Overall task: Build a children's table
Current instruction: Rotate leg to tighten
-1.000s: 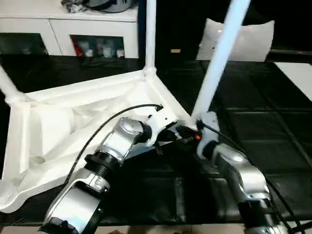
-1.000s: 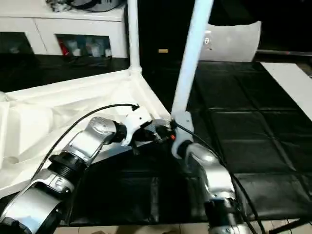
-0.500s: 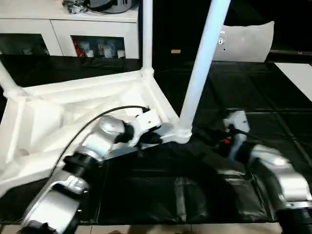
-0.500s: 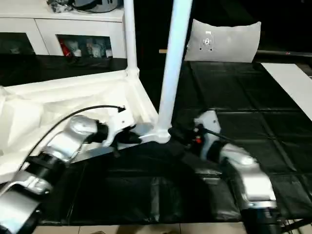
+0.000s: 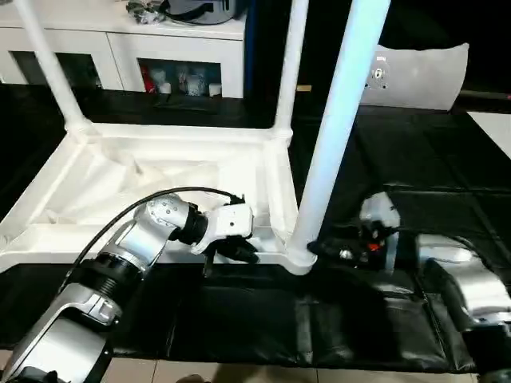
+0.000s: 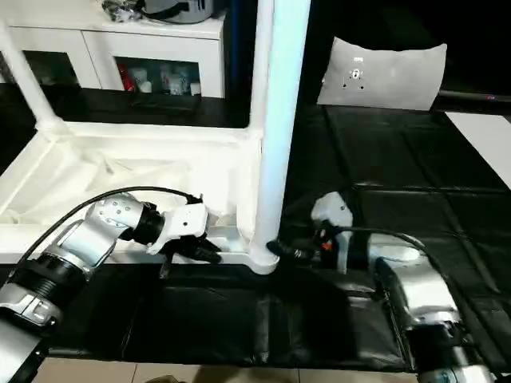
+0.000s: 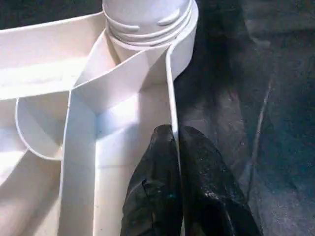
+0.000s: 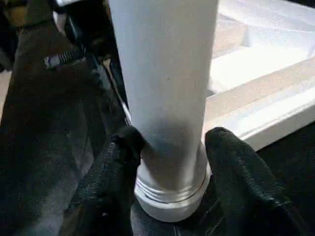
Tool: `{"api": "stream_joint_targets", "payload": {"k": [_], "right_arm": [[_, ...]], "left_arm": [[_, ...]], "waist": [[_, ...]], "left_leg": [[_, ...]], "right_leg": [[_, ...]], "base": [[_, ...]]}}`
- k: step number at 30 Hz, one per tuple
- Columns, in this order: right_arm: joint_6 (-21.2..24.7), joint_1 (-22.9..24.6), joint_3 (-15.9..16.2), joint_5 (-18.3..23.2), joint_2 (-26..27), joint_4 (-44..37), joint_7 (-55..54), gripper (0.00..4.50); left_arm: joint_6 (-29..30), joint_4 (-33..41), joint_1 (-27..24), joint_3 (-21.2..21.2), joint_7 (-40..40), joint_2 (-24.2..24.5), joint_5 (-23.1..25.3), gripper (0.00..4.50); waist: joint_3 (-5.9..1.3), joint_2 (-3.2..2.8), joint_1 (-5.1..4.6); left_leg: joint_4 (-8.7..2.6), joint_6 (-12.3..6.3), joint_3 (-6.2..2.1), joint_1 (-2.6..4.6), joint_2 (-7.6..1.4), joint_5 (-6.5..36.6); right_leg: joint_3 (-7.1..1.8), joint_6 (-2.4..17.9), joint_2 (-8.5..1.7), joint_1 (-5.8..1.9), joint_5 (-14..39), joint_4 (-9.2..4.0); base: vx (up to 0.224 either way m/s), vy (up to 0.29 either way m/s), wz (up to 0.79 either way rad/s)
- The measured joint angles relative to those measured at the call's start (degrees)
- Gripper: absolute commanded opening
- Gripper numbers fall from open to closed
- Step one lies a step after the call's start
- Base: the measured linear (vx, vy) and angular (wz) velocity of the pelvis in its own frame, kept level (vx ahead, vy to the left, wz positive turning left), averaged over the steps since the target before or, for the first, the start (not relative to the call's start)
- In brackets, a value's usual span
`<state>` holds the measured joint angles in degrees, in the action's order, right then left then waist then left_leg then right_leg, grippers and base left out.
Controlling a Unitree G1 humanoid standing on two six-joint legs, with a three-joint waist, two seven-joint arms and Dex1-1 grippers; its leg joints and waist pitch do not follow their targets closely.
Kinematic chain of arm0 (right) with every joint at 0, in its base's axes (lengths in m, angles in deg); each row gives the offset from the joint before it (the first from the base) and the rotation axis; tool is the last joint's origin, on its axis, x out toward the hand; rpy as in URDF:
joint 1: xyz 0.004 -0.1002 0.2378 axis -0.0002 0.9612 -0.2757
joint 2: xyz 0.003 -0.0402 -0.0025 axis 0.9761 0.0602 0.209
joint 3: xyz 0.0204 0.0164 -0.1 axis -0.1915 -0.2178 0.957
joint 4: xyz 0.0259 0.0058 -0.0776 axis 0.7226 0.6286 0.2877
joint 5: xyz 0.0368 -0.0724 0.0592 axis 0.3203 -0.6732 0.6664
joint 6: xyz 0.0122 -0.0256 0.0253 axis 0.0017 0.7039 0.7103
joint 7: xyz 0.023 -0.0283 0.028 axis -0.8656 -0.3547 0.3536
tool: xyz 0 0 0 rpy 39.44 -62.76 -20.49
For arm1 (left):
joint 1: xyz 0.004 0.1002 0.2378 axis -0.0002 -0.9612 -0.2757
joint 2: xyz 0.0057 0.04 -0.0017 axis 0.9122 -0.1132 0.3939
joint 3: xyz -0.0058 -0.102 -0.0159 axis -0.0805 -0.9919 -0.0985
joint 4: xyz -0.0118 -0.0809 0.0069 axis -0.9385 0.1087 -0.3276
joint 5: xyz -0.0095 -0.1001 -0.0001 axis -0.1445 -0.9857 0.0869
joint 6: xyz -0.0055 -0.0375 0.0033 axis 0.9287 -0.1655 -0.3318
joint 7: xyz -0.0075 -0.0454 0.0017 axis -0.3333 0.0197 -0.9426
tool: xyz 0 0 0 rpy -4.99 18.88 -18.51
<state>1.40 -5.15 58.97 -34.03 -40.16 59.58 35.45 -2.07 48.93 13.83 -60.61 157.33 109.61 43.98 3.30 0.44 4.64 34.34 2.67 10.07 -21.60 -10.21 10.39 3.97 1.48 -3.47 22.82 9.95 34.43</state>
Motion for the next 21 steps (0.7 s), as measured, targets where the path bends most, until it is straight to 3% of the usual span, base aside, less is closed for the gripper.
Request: {"api": "stream_joint_targets", "payload": {"k": [6,14,16,21], "right_arm": [[0.01,-0.06,1.75,0.14,-0.58,0.61,4.01,2.48],[-3.93,-0.84,1.88,-0.05,0.84,4.06,4.72,2.48],[-3.26,-1.19,1.88,0.26,0.78,4.51,5.36,2.15],[-2.06,-1.47,1.86,0.85,0.24,4.77,6.76,1.95]], "left_arm": [[-0.98,0.88,-0.14,0.67,2.37,0.09,-0.53,0.00],[-1.47,0.87,-0.13,0.90,2.63,0.29,-0.43,0.00],[-1.47,0.87,-0.12,0.90,2.64,0.27,-0.44,0.00],[-1.65,0.88,-0.13,0.91,2.85,0.29,-0.56,0.00]], "waist": [[0.00,0.00,0.80],[0.00,0.00,0.42],[0.00,0.01,0.46],[0.00,0.01,0.62]], "left_leg": [[-0.01,0.00,0.00,-0.03,0.00,0.00],[0.08,0.00,0.01,0.02,-0.01,0.00],[0.08,0.00,0.01,0.03,-0.01,0.00],[0.08,-0.01,0.01,0.01,0.00,0.00]], "right_leg": [[0.01,-0.03,-0.01,0.00,0.02,0.00],[0.00,-0.02,-0.01,-0.01,0.00,0.08],[0.00,-0.02,-0.01,-0.01,0.00,0.08],[0.00,-0.03,-0.01,-0.01,0.01,0.07]], "base": [[0.000,0.000,0.00],[0.000,0.000,0.00],[0.000,0.000,0.00],[0.000,0.000,0.00]]}}
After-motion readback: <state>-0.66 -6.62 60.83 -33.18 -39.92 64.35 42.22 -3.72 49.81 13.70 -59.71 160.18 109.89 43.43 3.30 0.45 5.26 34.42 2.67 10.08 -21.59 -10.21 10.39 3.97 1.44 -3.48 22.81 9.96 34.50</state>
